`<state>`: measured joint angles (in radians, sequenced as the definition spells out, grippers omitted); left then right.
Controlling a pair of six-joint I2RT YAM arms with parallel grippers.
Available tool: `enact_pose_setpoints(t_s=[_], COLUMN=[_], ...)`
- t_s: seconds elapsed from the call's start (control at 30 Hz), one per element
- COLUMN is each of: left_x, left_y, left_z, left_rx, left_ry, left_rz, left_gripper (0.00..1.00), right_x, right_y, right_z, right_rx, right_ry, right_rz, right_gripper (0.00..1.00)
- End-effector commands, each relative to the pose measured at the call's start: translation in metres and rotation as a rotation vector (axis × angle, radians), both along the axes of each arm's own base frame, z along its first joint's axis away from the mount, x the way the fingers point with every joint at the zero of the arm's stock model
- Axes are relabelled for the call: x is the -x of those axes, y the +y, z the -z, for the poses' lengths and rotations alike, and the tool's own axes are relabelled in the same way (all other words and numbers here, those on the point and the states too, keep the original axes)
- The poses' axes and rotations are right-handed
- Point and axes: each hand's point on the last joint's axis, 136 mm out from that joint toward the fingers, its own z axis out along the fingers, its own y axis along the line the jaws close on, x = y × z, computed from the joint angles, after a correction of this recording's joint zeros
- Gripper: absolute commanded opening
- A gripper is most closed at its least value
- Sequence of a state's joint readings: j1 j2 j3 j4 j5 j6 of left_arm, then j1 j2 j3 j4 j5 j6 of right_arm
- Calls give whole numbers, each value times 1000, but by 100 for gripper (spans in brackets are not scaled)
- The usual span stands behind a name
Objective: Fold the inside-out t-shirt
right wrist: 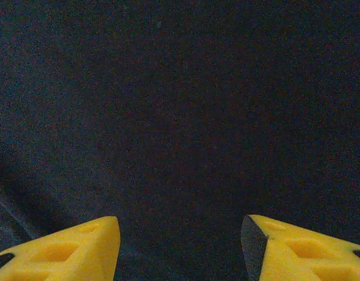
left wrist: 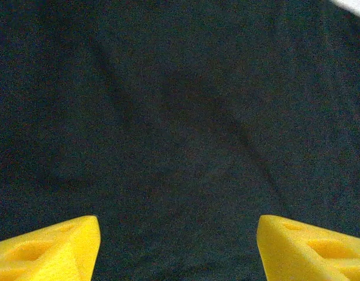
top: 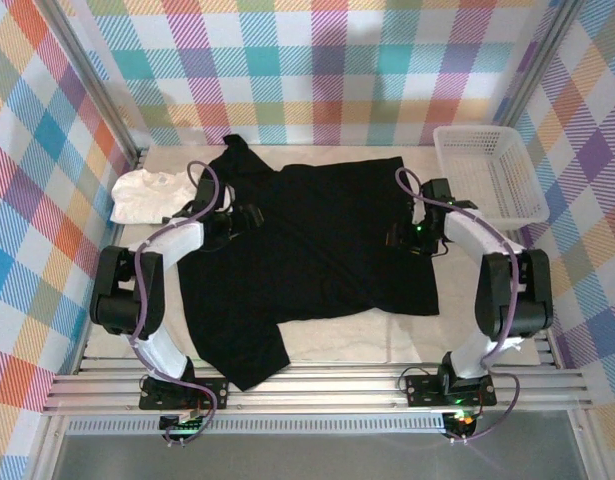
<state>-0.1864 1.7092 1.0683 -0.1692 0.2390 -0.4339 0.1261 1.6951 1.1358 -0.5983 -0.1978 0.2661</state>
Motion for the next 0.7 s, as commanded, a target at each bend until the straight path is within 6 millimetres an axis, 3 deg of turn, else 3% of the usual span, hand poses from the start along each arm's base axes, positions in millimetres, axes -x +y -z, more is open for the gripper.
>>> enact_pose_setpoints(t_s=[0.0,0.2,0.33,0.5,0.67], left_x=[1,34,47,53,47], left_y=[-3,11,9,9,-1], left_z=[1,39,51,61,68], left_rx=[-1,-77,-63,-81,-71], left_ry=[-8,102,138,153,162], left_rz=[17,13,30,56,99], left_gripper=[71,72,72,73,74], right_x=[-41,-44,-44,-55,-75], right_y=[16,-15,-40,-68,-81], right_z=[-2,35,53,59,53], right_rx=[-52,115,185,287,337], right_ry=[-44,62,147,183,168], right_rz=[21,74,109,133,130], right_gripper=[55,53,51,49,48])
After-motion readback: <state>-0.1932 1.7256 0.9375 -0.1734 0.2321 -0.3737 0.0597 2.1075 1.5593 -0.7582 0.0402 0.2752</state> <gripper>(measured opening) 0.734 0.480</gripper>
